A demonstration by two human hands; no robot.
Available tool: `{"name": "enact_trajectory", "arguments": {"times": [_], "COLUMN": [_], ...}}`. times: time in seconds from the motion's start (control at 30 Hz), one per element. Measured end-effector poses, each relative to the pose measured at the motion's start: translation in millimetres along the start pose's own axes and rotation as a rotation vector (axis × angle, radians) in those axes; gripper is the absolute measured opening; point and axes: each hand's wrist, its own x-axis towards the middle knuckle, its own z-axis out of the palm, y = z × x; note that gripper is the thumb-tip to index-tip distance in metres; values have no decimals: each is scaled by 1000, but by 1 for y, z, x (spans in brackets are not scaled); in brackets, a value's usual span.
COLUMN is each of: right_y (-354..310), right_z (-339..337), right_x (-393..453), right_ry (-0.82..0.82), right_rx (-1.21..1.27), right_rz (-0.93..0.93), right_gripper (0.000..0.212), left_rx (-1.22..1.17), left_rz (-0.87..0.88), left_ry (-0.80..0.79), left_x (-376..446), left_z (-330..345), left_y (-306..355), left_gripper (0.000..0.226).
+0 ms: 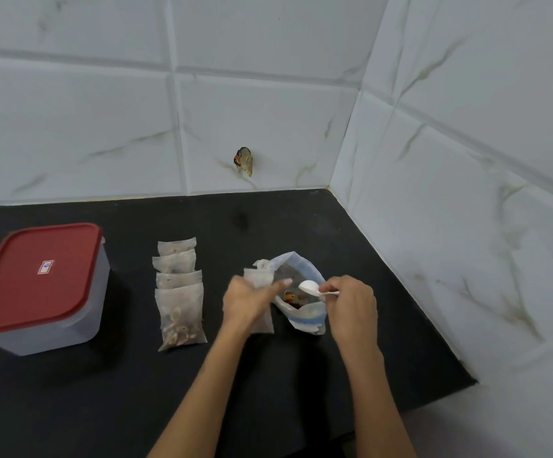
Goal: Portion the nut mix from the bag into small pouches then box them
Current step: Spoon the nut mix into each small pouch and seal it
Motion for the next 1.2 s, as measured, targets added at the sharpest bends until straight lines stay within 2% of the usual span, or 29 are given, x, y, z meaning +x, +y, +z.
{"name": "enact_trajectory", "arguments": {"times": [0.07,0.13,0.2,0.27,0.4,0.53,0.67,0.73,0.83,0.93,1.07,1.2], "right_y": [-3,-3,-7,-12,-11,-13,-9,-3,4,10,25,14], "right_z": [4,8,3,-6,-3,3,11,21,29,9,-5,7], "right_x": [1,4,5,3,-11,-19,-23,-26,-23,-15,-13,-1], "right_ry": [-40,-27,-122,-172,-61,-67,-76,-24,13,-160,63,60], "right_rx": [-79,-137,-189,-228,-371,-438,-456,-484,-419,-261,-47,-92], "right_rz": [-65,-122,-88,-20,-148,-170,-118,-165,-208,-90,-110,-81], "right_gripper": [25,20,23,29,21,23,25,25,24,34,29,31], "left_rx": [-74,-168,-207,-236,-192,-170,-182,-191,-202,-205,-150,-199], "left_rz": [-65,-75,-56,-30,14,70,43,27,17,-21,-39,-43], "left_ry": [-11,-22,-1,34,100,119,81,49,14,-25,-3,13], "left_x": [-4,-10,-16,-15,-18,-24,-23,-26,-27,-24,-20,-17], "left_z": [15,25,29,33,37,34,33,32,31,26,24,29], "left_y": [-16,-21,-21,-23,-25,-23,-23,-20,-20,-20,-21,-24], "left_gripper": [92,73,52,44,41,37,38,42,56,57,51,43]}}
